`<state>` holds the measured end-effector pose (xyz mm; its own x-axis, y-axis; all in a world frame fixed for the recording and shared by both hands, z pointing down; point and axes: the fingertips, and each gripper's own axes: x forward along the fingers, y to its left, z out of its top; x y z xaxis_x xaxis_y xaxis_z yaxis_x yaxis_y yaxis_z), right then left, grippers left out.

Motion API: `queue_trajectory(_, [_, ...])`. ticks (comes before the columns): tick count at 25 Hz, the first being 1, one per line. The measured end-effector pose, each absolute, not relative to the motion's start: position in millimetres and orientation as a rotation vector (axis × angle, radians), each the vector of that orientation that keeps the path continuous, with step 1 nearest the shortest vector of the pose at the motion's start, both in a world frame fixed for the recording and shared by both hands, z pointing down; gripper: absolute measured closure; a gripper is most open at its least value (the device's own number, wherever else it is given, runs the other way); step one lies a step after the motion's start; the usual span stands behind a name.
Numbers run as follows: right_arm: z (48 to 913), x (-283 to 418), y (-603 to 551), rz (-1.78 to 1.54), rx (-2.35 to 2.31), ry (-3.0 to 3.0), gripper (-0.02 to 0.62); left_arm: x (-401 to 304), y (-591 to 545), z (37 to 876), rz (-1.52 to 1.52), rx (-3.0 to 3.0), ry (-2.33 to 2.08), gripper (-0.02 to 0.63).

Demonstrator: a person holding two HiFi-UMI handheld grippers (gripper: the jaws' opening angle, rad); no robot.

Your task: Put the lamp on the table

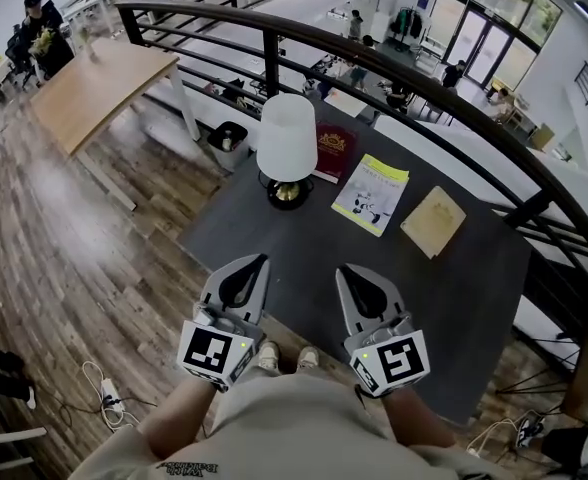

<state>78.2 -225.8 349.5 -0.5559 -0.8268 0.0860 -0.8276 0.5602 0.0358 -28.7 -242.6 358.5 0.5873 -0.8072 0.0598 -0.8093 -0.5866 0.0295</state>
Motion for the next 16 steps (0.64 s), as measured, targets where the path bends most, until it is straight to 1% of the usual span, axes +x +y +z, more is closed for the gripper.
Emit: queue_trajectory(16, [346.9, 79.6, -233.5, 0.029, 1.452, -2.711, 0.594, -27.4, -240.9, 370.3, 0.094, 2.728, -1.405, 0.603])
